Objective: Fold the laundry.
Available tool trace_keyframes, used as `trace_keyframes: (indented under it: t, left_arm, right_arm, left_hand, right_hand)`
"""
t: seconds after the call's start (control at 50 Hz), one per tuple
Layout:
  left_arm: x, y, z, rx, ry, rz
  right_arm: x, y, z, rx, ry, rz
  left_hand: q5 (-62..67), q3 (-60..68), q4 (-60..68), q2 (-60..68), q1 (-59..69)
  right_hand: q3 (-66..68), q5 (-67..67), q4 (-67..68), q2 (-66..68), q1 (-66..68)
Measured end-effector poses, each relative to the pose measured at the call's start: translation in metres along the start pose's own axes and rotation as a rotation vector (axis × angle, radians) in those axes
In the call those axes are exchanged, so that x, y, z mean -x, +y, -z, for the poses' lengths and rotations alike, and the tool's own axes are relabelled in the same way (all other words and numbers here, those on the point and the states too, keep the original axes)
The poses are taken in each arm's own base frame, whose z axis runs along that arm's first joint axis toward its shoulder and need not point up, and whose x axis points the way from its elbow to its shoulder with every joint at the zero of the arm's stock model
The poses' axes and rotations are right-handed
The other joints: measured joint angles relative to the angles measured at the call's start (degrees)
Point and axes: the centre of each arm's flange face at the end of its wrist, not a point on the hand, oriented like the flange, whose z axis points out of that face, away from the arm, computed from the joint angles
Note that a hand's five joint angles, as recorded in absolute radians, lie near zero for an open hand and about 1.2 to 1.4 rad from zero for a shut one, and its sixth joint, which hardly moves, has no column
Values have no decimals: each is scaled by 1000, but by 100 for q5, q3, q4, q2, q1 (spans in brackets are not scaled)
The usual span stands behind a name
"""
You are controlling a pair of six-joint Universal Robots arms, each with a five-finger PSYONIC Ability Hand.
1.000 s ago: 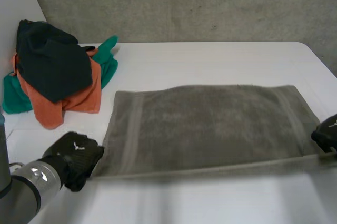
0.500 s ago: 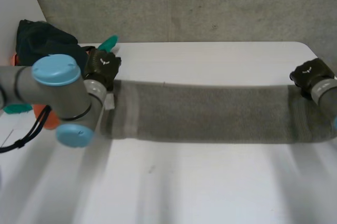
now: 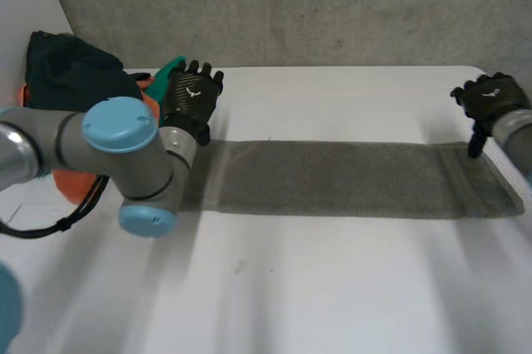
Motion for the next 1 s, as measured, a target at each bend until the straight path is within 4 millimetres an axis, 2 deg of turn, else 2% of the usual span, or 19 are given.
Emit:
trace_keyframes:
  t: [0.06,0.2,0.3,0.32,0.36,0.4,0.46,0.54,0.64,0.68,0.72,0.78,0.86,0.88,0.9,0.94,0.96,1.0]
  left_arm:
    - [5,-4,17,20,9,15]
    - [9,-3,42,57,22,72]
    - [8,1,47,65,26,99]
    - [7,1,48,66,26,101]
    - [7,2,48,66,27,103]
    - [6,2,48,67,27,104]
    - [6,2,49,66,28,104]
    - [9,-2,51,59,24,103]
    - [16,-12,58,43,14,105]
    - [18,-15,61,38,11,105]
    - [20,-18,65,35,8,106]
    - [22,-20,69,34,6,107]
    - [23,-20,72,37,5,111]
    - [24,-20,72,38,5,112]
    - [24,-20,73,40,6,115]
    - [24,-19,74,42,7,118]
    - [23,-19,75,43,7,120]
    - [23,-19,76,45,9,124]
  right_arm:
    - [-10,15,24,68,-63,-71]
    - [-17,54,47,185,-153,-172]
    - [-11,79,38,197,-151,-174]
    - [-9,84,34,196,-146,-172]
    - [-6,93,27,195,-137,-166]
    - [-6,99,23,197,-124,-158]
    - [-9,108,16,207,-84,-137]
    - [-37,115,11,219,81,-45]
    - [-83,107,16,226,257,149]
    - [-94,101,19,226,291,235]
    - [-96,91,20,206,301,320]
    - [-73,61,17,104,259,417]
    - [-12,12,17,-124,140,490]
    - [-6,8,18,-144,129,494]
    - [27,-14,25,-261,58,515]
    - [60,-33,35,-368,-16,532]
    - [85,-44,46,-443,-78,542]
    - [121,-57,63,-540,-172,554]
  left_hand:
    - [0,0,0,0,0]
    - [0,0,0,0,0]
    - [0,0,0,0,0]
    - [0,0,0,0,0]
    - [0,0,0,0,0]
    - [0,0,0,0,0]
    - [0,0,0,0,0]
    - [0,0,0,0,0]
    - [0,0,0,0,0]
    - [0,0,0,0,0]
    - [0,0,0,0,0]
    - [0,0,0,0,0]
    - [0,0,0,0,0]
    - [0,0,0,0,0]
    - [0,0,0,0,0]
    - [0,0,0,0,0]
    - [0,0,0,0,0]
    - [0,0,0,0,0]
  right_hand:
    - [106,139,121,98,60]
    - [576,624,591,552,504]
    - [1033,1004,980,954,960]
    - [1439,1461,1443,1368,1462]
    - [3332,3292,3310,3357,3425]
    - [4748,4658,4723,4813,4690]
    - [5511,5301,5522,5541,5112]
    - [5589,5308,5629,5552,5112]
    - [5590,5384,5636,5552,5112]
    - [5590,5409,5642,5553,5112]
    - [5600,5448,5645,5553,5112]
    - [5603,5449,5648,5553,5112]
    - [5603,5449,5649,5553,5112]
    - [5603,5449,5649,5553,5112]
    - [5603,5449,5649,5553,5112]
    - [5605,5449,5649,5553,5112]
    - [5606,5449,5649,5553,5112]
    - [5609,5450,5650,5553,5112]
